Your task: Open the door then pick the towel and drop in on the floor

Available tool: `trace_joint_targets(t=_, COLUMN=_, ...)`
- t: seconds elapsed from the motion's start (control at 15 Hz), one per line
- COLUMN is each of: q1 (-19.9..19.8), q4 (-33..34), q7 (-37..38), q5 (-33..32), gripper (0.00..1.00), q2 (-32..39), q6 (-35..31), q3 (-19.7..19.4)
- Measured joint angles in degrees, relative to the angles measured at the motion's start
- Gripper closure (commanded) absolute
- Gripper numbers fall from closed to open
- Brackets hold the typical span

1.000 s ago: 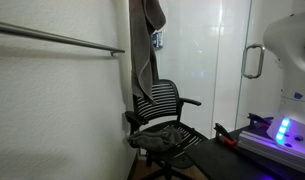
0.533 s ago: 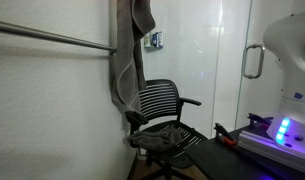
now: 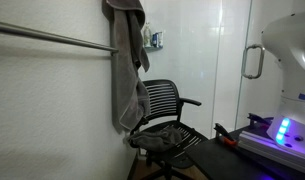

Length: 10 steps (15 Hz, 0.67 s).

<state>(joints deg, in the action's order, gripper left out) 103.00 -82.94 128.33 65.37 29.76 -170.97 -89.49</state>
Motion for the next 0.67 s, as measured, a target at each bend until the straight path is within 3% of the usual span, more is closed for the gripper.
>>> trace_joint_targets(t=0.2, q1=8.9, q4=-3.1, q7=2.2, q5=-1.5, gripper=0.98, q2=-2.2, q6=0.9, q3=-1.2)
trace_joint_targets(t=0.47, q1=23.3, q4=-6.8, q7=1.0, q5=-1.5, gripper=0.98, q2=-5.8, q6=5.3, q3=-9.4)
trace_joint_targets(t=0.67, q1=34.9, q4=-9.5, q7=-5.6, q5=1.7, gripper=0.98, q2=-10.6, q6=6.5, q3=-15.3)
